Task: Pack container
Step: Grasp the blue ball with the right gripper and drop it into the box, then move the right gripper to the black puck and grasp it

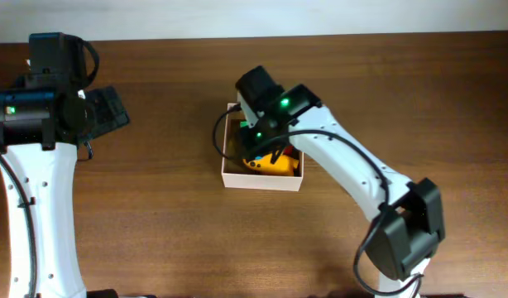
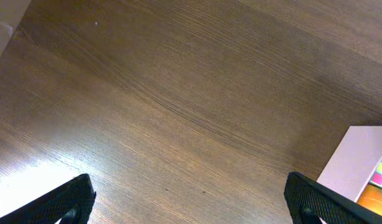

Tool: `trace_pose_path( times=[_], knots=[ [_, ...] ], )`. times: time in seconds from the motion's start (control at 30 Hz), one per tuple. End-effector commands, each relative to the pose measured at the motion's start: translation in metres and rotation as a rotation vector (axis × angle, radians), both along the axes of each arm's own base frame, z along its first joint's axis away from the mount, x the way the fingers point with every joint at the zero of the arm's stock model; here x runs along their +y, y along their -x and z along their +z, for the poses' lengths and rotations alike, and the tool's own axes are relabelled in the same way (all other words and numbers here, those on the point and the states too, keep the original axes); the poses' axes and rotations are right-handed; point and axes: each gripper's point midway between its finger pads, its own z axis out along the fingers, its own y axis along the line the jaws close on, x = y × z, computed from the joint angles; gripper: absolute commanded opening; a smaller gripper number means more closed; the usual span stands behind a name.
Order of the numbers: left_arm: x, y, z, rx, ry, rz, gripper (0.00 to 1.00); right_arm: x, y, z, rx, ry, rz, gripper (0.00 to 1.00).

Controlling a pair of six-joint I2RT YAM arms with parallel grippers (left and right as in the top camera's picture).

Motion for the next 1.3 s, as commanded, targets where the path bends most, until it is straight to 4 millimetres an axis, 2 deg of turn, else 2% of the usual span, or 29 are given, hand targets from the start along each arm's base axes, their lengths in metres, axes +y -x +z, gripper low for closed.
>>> trace_pose_path(
  times=[0.0, 0.1, 0.2, 0.23, 0.4, 0.53, 0.63, 0.8, 0.97, 1.07, 1.17, 1.27],
  knots=[
    [0.004, 0.001, 0.001, 0.003, -0.017, -0.003, 0.99, 0.004, 0.003, -0.010, -0.013, 0.039, 0.010, 0.61],
    [0.004, 0.001, 0.001, 0.003, -0.017, -0.003, 0.99, -0.005, -0.011, -0.005, -0.081, 0.080, -0.020, 0.65],
    [0.004, 0.001, 0.001, 0.003, -0.017, -0.003, 0.99, -0.012, -0.022, 0.001, -0.114, 0.075, -0.041, 0.80],
    [0.004, 0.001, 0.001, 0.003, -0.017, -0.003, 0.99, -0.015, -0.025, 0.002, -0.117, 0.073, -0.049, 0.82],
    [0.004, 0.001, 0.001, 0.003, -0.017, -0.003, 0.99, -0.032, -0.035, 0.002, -0.103, 0.065, -0.093, 0.79],
    [0.004, 0.001, 0.001, 0.003, -0.017, -0.003, 0.99, -0.022, -0.025, 0.008, -0.063, -0.020, 0.004, 0.73],
    [0.004, 0.001, 0.001, 0.003, -0.017, -0.003, 0.99, -0.027, -0.021, 0.009, -0.049, -0.001, 0.002, 0.70],
    [0.004, 0.001, 0.001, 0.003, -0.017, -0.003, 0.99, -0.072, -0.026, 0.018, -0.057, 0.101, -0.147, 0.70],
    [0.004, 0.001, 0.001, 0.003, -0.017, -0.003, 0.99, -0.126, -0.035, 0.047, -0.075, 0.080, -0.298, 0.71],
    [0.004, 0.001, 0.001, 0.003, -0.017, -0.003, 0.99, -0.156, -0.031, 0.061, -0.067, 0.079, -0.365, 0.75],
    [0.004, 0.001, 0.001, 0.003, -0.017, -0.003, 0.99, -0.185, -0.020, 0.062, -0.013, 0.105, -0.427, 0.75],
    [0.004, 0.001, 0.001, 0.003, -0.017, -0.003, 0.99, -0.205, -0.011, 0.051, 0.048, 0.136, -0.470, 0.76]
  ],
)
